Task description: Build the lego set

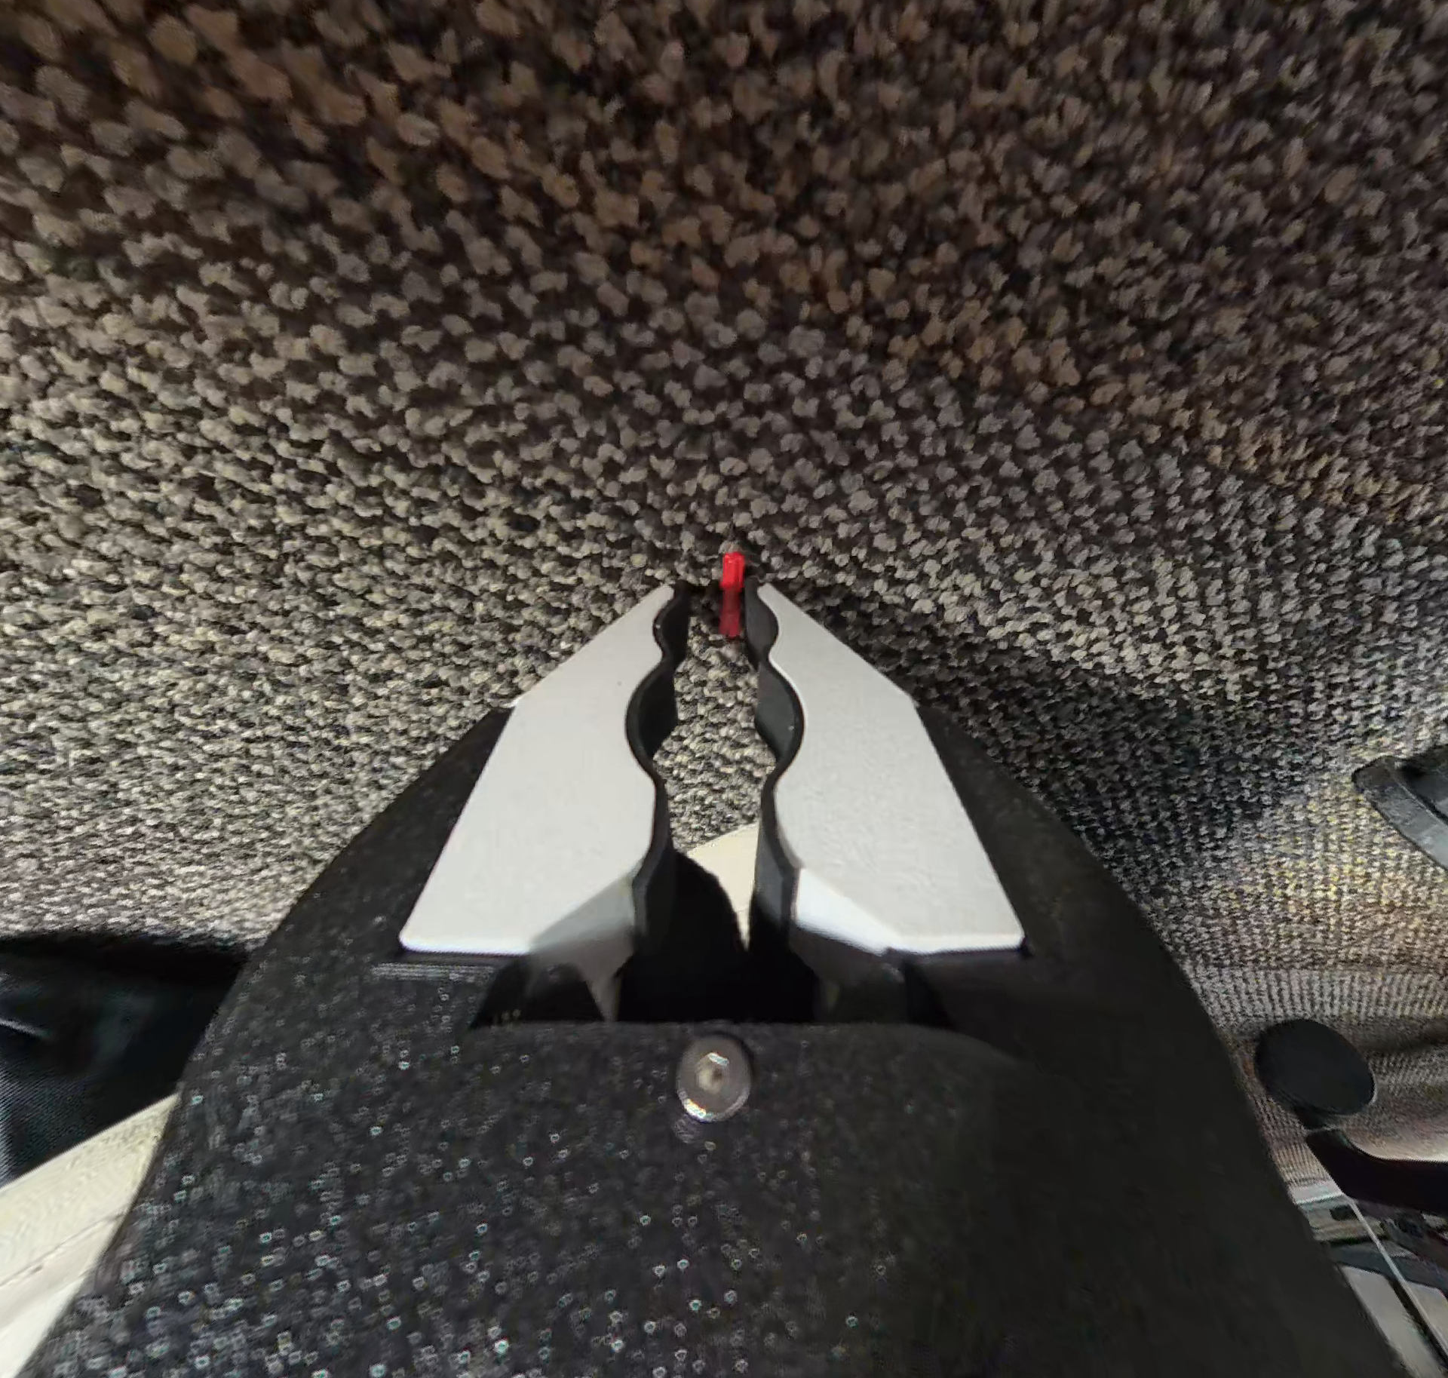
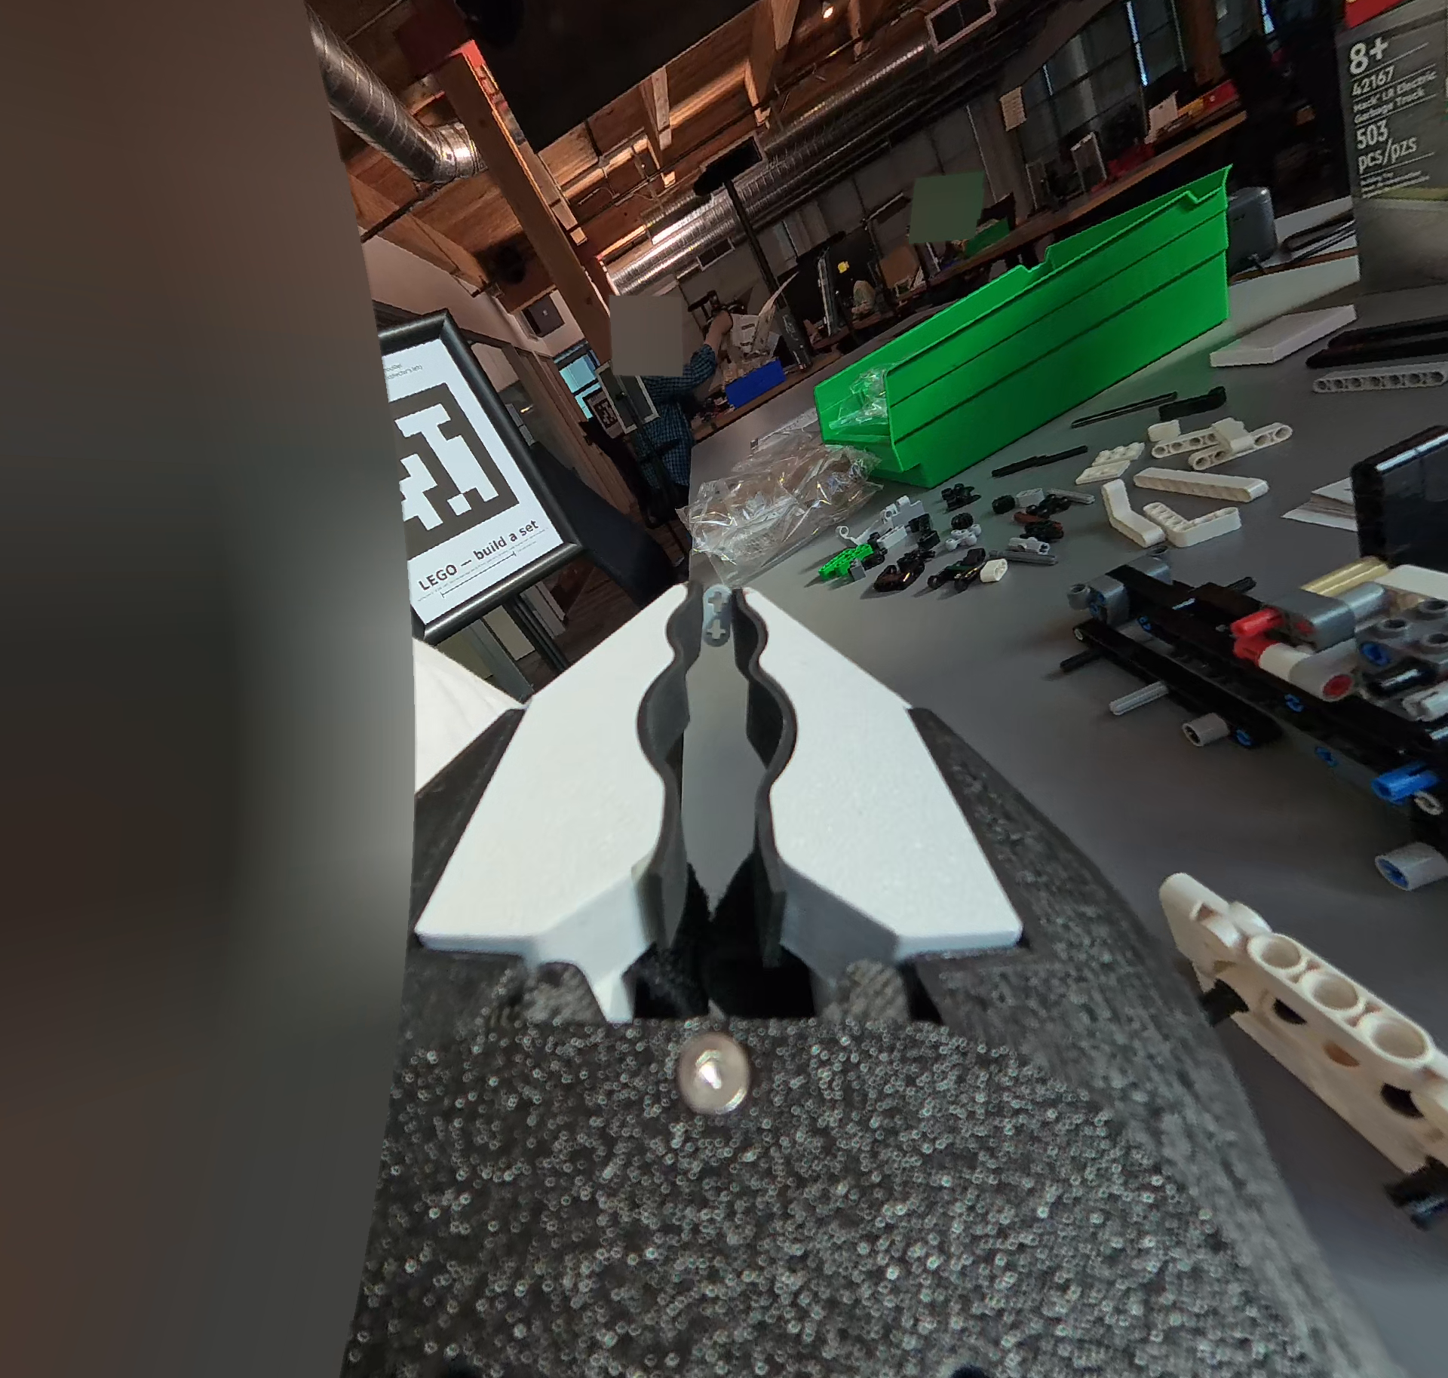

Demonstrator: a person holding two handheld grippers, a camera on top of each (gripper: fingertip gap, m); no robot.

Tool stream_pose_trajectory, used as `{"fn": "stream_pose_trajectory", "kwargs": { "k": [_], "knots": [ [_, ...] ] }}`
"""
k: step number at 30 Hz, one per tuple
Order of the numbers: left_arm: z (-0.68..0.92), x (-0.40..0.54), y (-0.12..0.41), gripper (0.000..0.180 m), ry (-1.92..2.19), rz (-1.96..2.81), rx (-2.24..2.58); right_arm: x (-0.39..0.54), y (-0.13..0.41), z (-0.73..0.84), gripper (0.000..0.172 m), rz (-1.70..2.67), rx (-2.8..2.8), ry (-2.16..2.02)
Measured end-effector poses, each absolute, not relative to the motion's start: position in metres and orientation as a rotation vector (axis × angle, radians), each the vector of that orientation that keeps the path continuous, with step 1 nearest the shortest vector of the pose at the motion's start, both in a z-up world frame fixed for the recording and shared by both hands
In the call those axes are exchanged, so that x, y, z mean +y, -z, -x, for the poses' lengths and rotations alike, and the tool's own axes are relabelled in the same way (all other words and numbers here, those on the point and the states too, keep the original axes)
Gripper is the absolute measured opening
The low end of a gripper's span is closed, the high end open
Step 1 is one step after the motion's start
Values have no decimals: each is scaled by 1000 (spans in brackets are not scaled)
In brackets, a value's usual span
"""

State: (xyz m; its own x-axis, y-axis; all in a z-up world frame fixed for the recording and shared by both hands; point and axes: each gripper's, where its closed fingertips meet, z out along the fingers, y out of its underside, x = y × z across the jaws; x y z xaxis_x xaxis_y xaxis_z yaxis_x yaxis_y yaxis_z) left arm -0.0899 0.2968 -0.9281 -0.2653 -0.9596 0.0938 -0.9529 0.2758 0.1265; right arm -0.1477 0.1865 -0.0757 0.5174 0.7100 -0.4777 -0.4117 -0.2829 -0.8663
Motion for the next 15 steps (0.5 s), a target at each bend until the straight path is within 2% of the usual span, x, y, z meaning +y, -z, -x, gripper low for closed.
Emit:
{"fn": "stream_pose_trajectory", "kwargs": {
  "k": [4, 9, 15],
  "knots": [
    [91, 298, 929, 3, 101, -1771, -2416, 185, 74, 149, 5, 1489, -283, -1101],
    [91, 289, 918, 2, -10, -1808, -2331, 184, 73, 148, 5, 1477, -290, -1080],
    [110, 262, 847, 2, -96, -1634, -2357, 184, 73, 149, 5, 1482, -298, -1059]
  ]
}}
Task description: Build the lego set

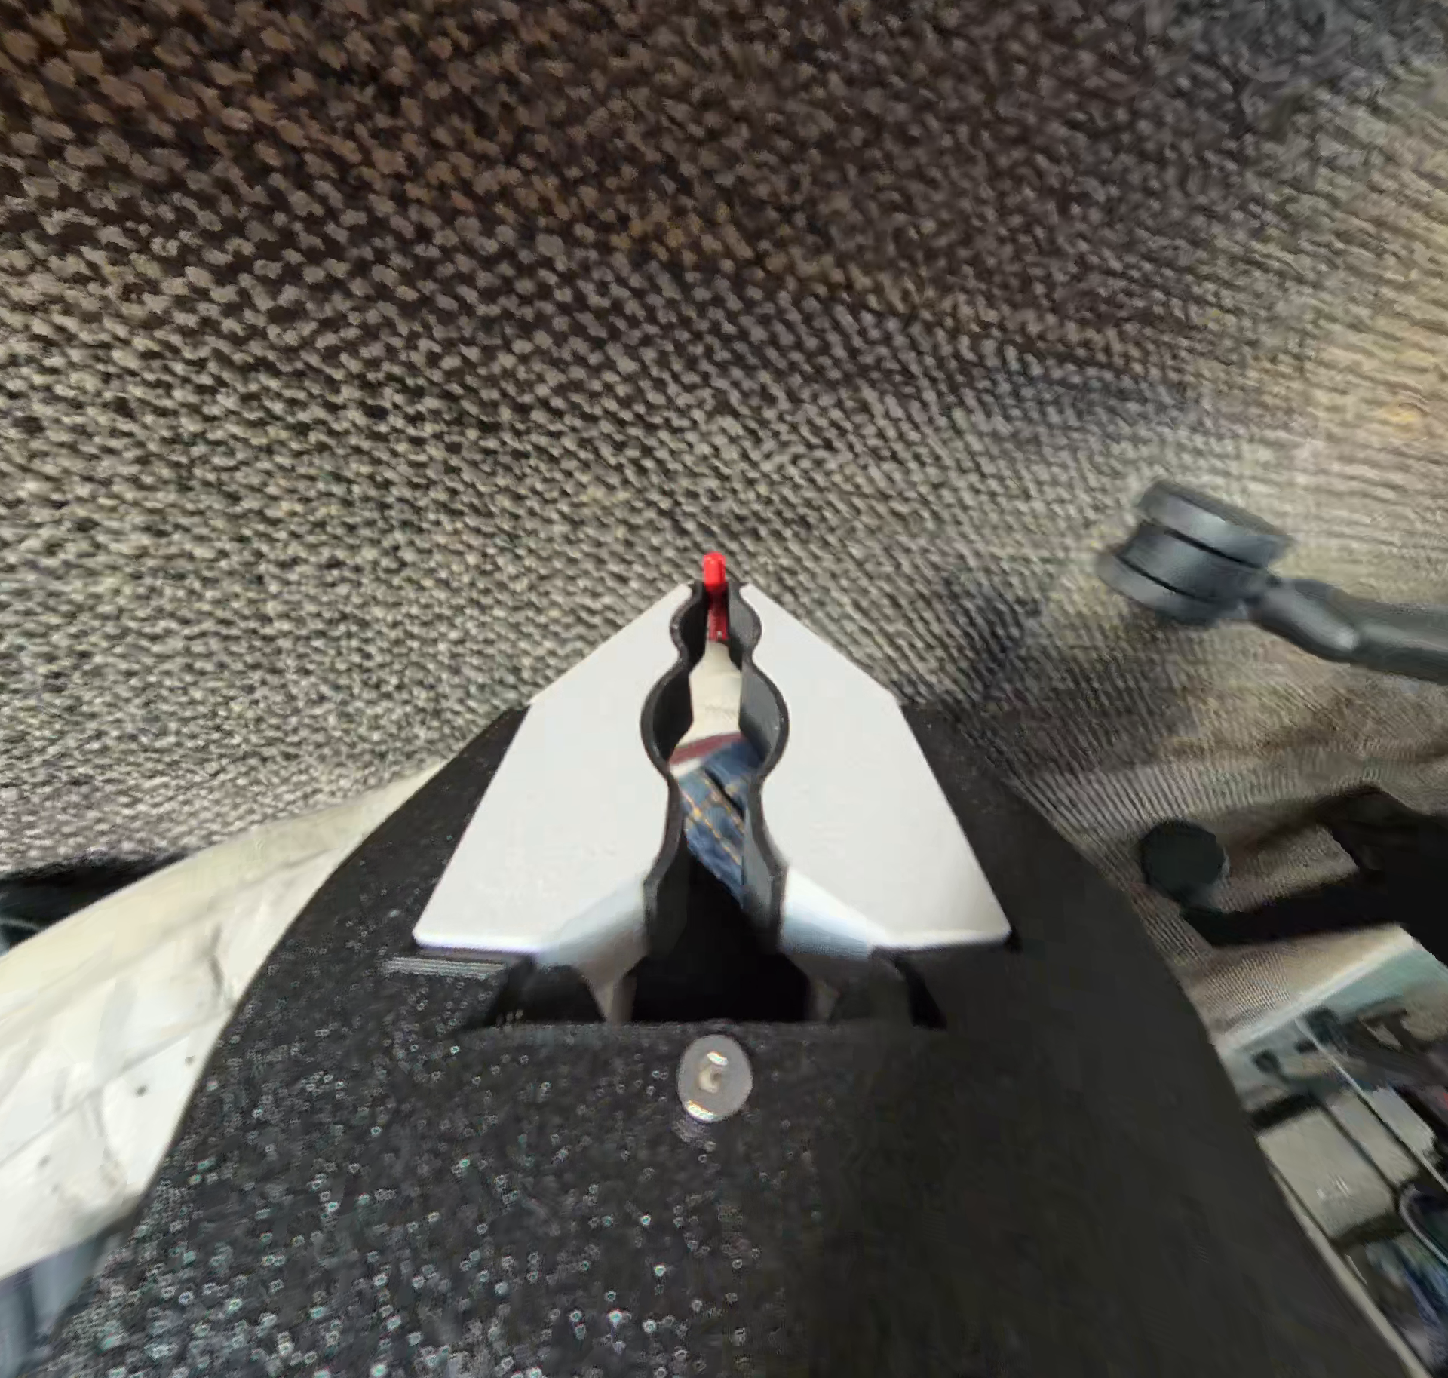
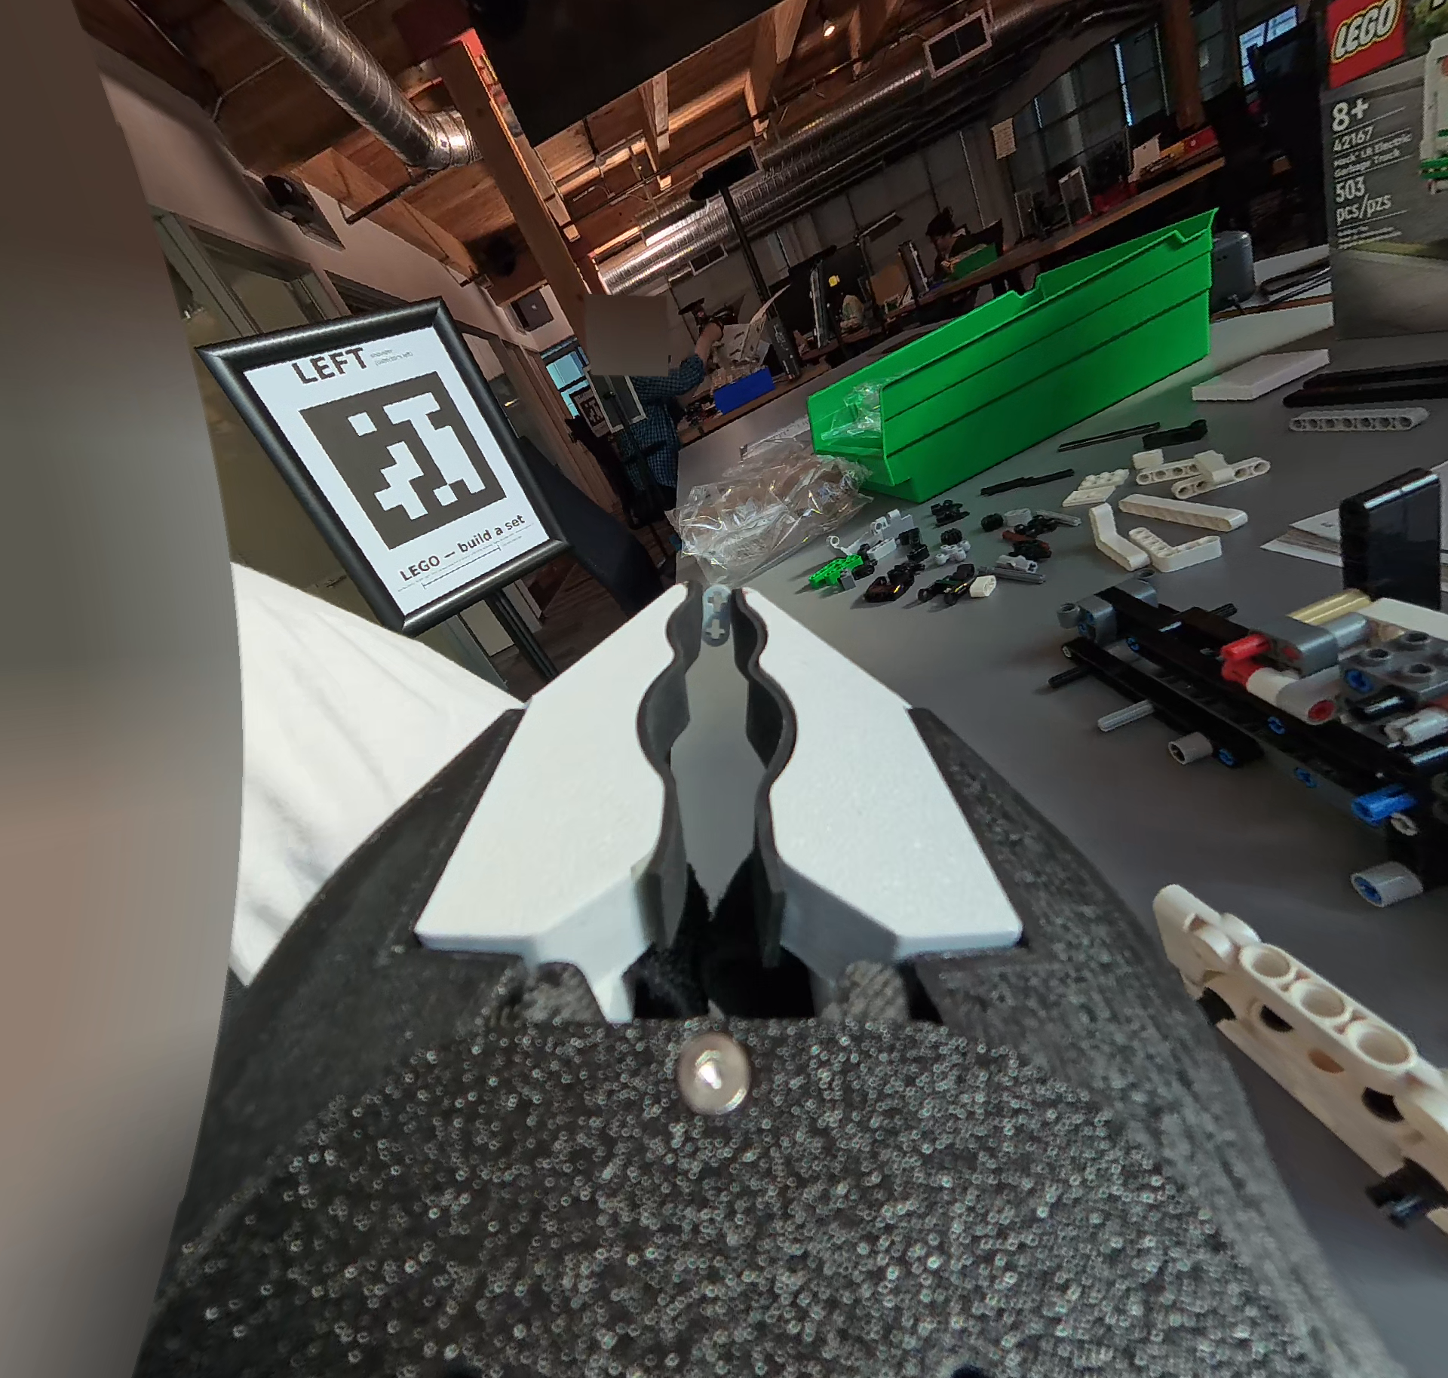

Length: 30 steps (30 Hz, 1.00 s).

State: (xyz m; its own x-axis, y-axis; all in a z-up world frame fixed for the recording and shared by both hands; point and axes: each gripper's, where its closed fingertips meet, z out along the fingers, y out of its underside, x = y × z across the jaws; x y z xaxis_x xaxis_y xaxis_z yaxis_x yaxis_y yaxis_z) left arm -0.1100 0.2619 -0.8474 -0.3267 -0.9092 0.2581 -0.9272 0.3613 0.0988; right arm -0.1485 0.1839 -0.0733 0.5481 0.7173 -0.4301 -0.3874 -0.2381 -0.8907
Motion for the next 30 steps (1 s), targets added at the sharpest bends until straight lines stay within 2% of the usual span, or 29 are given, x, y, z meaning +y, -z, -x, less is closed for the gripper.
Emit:
{"fn": "stream_pose_trajectory", "kwargs": {
  "k": [3, 7, 16, 18, 21, 23, 25, 30],
  "knots": [
    [134, 227, 792, 4, -142, -1537, -2307, 183, 73, 151, 5, 1482, -317, -1036],
    [182, 156, 690, 2, -101, -1161, -2544, 179, 73, 156, 5, 1480, -372, -970],
    [261, -15, 351, 2, -613, -920, -2834, 176, 71, 156, 5, 1467, -384, -937],
    [261, -20, 271, 2, -681, -847, -2977, 176, 72, 157, 5, 1472, -390, -914],
    [246, 44, 175, 2, -604, -1036, -3162, 173, 70, 157, 5, 1458, -389, -875],
    [237, 120, 151, 2, -398, -1270, -3191, 175, 70, 154, 5, 1458, -367, -853],
    [228, 176, 152, 2, -340, -1420, -3105, 175, 67, 150, 5, 1434, -344, -793],
    [204, 231, 176, 2, -291, -1435, -2970, 173, 68, 154, 5, 1432, -375, -729]
  ]
}}
